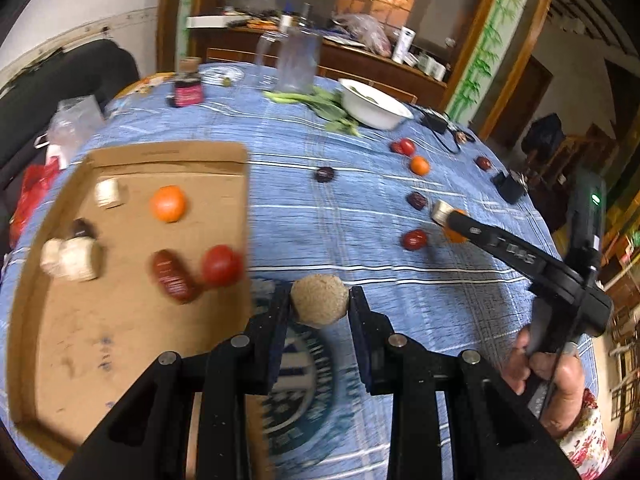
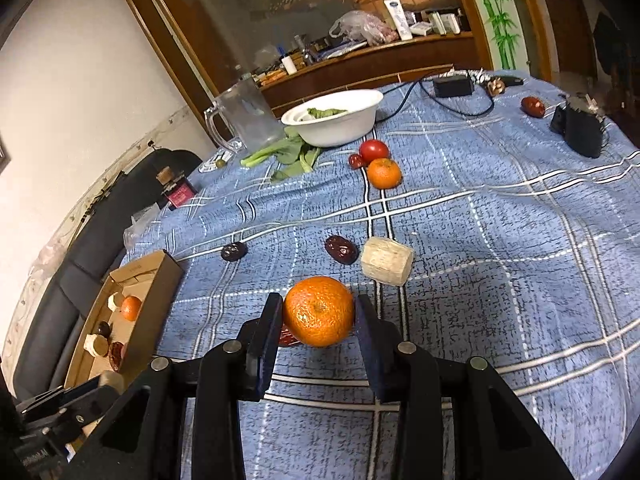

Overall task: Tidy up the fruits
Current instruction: 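Grasp a round tan piece with the left tool while the right tool grasps an orange, then carry the tan piece and orange over the cardboard box with both tools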

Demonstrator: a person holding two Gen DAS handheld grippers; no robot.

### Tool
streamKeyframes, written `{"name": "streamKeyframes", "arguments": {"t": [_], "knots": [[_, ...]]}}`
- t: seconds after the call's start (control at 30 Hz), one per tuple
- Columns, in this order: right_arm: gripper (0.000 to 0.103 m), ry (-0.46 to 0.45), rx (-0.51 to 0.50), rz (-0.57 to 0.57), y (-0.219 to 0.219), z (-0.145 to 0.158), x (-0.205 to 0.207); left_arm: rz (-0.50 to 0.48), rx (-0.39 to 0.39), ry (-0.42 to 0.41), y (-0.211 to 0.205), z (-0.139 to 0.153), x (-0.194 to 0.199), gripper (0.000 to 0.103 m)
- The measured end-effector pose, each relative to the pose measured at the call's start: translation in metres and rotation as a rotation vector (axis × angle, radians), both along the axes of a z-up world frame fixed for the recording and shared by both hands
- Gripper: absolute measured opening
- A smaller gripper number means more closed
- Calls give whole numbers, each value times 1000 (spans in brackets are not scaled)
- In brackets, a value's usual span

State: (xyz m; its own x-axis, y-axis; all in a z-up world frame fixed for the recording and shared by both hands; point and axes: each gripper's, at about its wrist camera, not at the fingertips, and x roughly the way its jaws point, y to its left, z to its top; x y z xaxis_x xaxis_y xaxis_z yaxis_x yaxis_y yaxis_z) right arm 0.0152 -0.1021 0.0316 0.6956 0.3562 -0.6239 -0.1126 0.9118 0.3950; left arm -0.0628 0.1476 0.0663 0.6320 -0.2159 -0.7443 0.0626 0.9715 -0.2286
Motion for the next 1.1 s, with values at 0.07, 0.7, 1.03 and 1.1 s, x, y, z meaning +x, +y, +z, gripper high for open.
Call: {"name": "streamKeyframes", "arguments": {"t": [0.07, 0.7, 1.03, 1.1], "knots": [[40, -11, 30, 2, 3, 6, -13, 26, -8, -6, 16, 1, -7, 29], [40, 25, -37, 343, 163, 28, -69, 283, -40, -14, 141, -13, -36, 29], [40, 82, -158, 478, 237, 10, -55, 307, -64, 48, 171, -30, -22, 29], [40, 97, -179, 493, 245, 4, -51, 301, -62, 52, 173, -31, -18, 29]]}}
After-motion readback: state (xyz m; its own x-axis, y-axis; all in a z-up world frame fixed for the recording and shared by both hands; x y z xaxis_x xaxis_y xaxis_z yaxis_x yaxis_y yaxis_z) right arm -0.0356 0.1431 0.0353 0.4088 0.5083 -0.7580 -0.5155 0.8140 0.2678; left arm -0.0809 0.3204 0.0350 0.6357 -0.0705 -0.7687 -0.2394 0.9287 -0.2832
